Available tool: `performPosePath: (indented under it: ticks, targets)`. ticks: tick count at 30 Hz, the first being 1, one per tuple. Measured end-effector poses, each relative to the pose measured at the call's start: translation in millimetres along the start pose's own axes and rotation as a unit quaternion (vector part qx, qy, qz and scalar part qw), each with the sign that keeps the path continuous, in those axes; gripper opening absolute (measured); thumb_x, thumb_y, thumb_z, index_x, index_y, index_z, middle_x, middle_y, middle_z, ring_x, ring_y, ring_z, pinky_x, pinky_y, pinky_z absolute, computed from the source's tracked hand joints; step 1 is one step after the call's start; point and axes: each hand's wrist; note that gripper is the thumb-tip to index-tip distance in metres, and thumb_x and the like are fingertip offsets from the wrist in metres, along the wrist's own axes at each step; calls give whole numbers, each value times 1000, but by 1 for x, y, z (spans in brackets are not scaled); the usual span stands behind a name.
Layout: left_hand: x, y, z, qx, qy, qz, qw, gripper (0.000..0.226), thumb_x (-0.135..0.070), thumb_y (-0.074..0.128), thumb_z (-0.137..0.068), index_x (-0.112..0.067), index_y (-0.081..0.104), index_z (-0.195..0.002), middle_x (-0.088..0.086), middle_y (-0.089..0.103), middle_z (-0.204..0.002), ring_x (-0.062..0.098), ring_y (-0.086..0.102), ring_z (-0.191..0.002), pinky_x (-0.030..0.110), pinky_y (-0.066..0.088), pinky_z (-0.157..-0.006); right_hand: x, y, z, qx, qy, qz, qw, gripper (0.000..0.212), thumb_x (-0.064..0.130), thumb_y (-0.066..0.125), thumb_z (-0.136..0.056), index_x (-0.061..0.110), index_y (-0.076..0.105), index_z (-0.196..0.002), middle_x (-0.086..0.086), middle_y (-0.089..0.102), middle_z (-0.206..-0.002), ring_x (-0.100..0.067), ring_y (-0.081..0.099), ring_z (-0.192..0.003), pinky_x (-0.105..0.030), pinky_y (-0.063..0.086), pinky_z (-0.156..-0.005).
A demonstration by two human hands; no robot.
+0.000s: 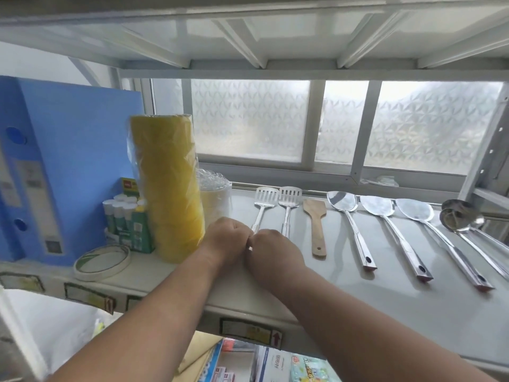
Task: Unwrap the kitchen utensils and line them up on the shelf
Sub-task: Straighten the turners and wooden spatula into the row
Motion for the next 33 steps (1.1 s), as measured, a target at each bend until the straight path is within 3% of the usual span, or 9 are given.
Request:
performPosePath:
  ticks: [5,9,12,15,19,22,24,33]
  targets:
    - [5,8,-3,-15,37,-9,999,44,-42,44,-82,-6,52,-59,-1,49,-52,22,45,-64,36,39,-59,-3,0,-3,23,11,36,999,30,12,44,-92,18,69,-108,-8,67,-108,-33,67,-99,-37,50,-75]
    - [9,9,-8,2,43,-7,999,72,-64,26,-85,-8,70,-74,7,70,-72,31,62,-86,46,51,-88,-2,1,-6,19,12,27,999,34,16,41,-94,22,67,-116,-7,67,-110,-33,66,-101,-37,48,-75]
    - [10,10,-9,17,38,-2,999,75,-69,24,-85,-10,69,-74,6,70,-72,32,63,-86,48,51,-92,-3,3,-8,17,15,25,999,35,16,40,-94,23,66,-117,-7,66,-109,-34,66,-102,-36,44,-73]
    - [11,12,-9,8,32,1,999,71,-66,29,-92,-13,73,-74,4,73,-75,29,66,-86,42,51,-88,-3,1,-9,11,22,13,1000,32,17,42,-94,25,66,-114,-6,66,-104,-33,66,-98,-36,44,-71]
    - [6,11,-3,-27,54,-22,998,69,-44,40,-110,-15,59,-50,-1,61,-57,24,57,-70,36,37,-69,-3,2,-6,-7,23,-24,999,26,28,50,-92,27,70,-108,0,66,-98,-28,67,-91,-35,50,-70]
    - [4,10,-1,-43,61,-41,996,74,-42,40,-111,-24,60,-43,-3,51,-51,21,51,-63,35,33,-68,-3,5,-8,-14,26,-33,999,27,20,49,-93,22,72,-105,-2,67,-106,-30,67,-97,-35,48,-71]
    - [4,10,-1,-49,63,-40,996,75,-43,40,-111,-18,55,-42,-3,48,-48,27,49,-64,37,33,-67,-3,5,-8,-16,29,-30,999,25,16,47,-94,18,70,-105,-6,66,-109,-33,66,-100,-35,44,-72]
    - [2,10,1,-39,58,-48,996,68,-48,36,-111,-13,55,-55,7,58,-65,34,54,-80,37,37,-75,2,0,-5,-14,40,-13,999,27,10,42,-95,15,67,-105,-8,67,-108,-34,66,-100,-36,45,-73]
Point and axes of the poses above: each hand's wrist, its own z-axis away from the middle knuckle, its own y-axis out of the palm, x = y × z
